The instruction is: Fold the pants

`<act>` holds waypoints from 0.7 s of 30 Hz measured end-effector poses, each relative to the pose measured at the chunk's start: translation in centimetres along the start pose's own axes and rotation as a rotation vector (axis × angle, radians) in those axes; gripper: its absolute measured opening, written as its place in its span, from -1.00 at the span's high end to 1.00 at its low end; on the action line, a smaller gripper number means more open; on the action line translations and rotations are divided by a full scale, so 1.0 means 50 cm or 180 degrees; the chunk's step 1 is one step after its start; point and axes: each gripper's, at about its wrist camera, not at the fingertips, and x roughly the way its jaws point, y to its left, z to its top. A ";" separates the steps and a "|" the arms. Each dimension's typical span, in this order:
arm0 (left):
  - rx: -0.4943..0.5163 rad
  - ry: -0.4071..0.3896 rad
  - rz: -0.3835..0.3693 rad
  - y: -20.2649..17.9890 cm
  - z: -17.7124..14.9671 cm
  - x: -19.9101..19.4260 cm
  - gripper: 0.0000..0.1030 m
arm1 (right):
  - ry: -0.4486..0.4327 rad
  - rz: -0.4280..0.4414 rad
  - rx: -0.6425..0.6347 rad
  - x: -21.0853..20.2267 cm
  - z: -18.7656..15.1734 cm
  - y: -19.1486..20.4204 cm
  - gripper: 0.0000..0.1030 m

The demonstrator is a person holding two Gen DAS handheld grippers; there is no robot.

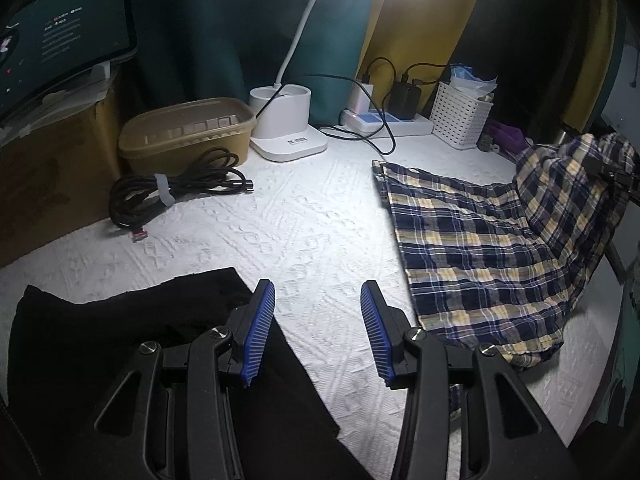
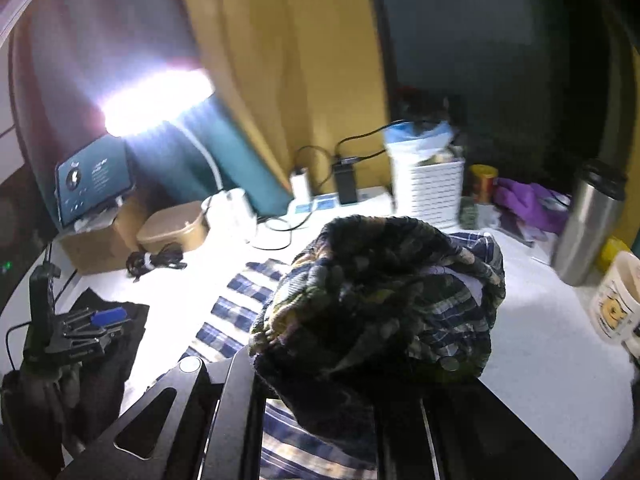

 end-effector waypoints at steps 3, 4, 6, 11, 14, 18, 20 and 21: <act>0.0016 -0.0019 0.0001 0.010 0.000 -0.004 0.14 | 0.0102 0.0083 -0.0084 0.035 -0.004 0.036 0.78; 0.0019 -0.0020 0.0000 0.012 -0.001 -0.005 0.14 | 0.0153 0.0100 -0.0135 0.051 -0.007 0.052 0.78; 0.0023 -0.0019 0.0001 0.018 -0.002 -0.006 0.14 | 0.0255 0.0112 -0.0227 0.080 -0.016 0.082 0.78; 0.0014 -0.0010 0.0002 0.029 -0.006 -0.008 0.14 | 0.0555 0.0139 -0.0481 0.153 -0.058 0.162 0.78; 0.0009 -0.0008 -0.0010 0.033 -0.009 -0.010 0.14 | 0.0681 0.0119 -0.0577 0.183 -0.076 0.190 0.78; 0.0000 0.0000 -0.0005 0.031 -0.013 -0.015 0.14 | 0.0804 0.0085 -0.0690 0.208 -0.090 0.205 0.77; -0.0009 0.0009 0.0009 0.032 -0.013 -0.015 0.14 | 0.0782 0.0077 -0.0771 0.208 -0.093 0.208 0.72; -0.0014 0.0010 0.0018 0.032 -0.012 -0.016 0.14 | 0.0764 0.0135 -0.0778 0.206 -0.094 0.208 0.54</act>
